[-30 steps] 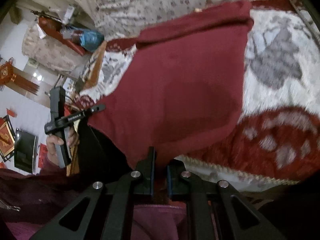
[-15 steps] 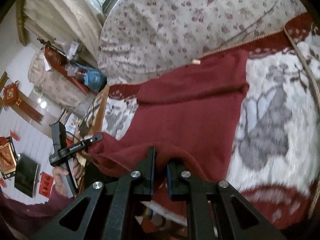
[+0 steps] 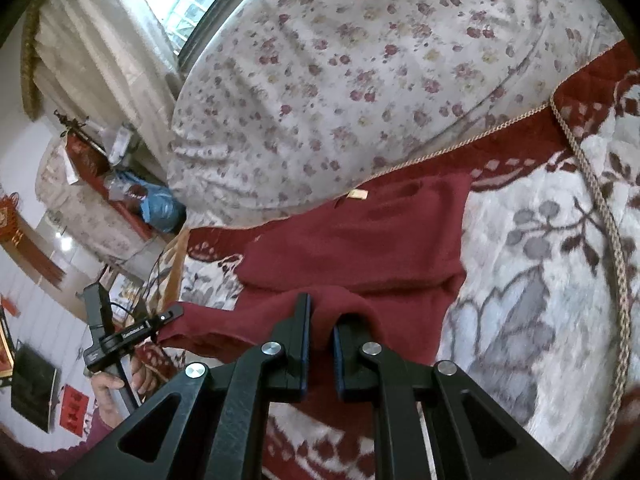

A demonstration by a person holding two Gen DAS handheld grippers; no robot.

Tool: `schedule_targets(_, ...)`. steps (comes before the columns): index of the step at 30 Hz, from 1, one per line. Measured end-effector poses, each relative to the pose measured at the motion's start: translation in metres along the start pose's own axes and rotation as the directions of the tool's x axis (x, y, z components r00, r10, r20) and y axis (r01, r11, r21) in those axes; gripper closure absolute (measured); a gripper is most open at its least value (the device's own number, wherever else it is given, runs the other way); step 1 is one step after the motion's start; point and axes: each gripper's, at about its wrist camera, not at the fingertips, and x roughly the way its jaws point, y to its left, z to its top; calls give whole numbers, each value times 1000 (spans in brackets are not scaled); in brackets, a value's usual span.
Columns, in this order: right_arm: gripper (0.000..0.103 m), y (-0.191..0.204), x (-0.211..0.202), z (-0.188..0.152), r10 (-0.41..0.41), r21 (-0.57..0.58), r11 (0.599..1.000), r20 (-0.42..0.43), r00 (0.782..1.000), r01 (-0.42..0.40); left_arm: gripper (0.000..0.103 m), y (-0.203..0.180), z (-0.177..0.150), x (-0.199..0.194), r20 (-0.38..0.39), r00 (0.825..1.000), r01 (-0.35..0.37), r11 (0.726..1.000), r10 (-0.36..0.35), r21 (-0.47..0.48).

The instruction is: Fold small clothes

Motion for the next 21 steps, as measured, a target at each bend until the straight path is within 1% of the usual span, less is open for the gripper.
schedule_targets(7,92,-15,21,29,-45,22,999,24,999,44,96,-2,32,33,8,1000,2,1000,-2,-25)
schedule_targets(11,92,-26,36,49,-69,41,997,32,997,67,96,-4,52,58,-2,1000,-3,999,3,-48)
schedule_targets(17,92,-48,74,79,-114,72,991,15,993,113,96,3,77,100,-24,1000,-8,995,5,-102)
schedule_targets(21,92,-63,100,93,-137,85,987,-5,991,137,96,12,86,127,-54,999,-12,991,5,-130)
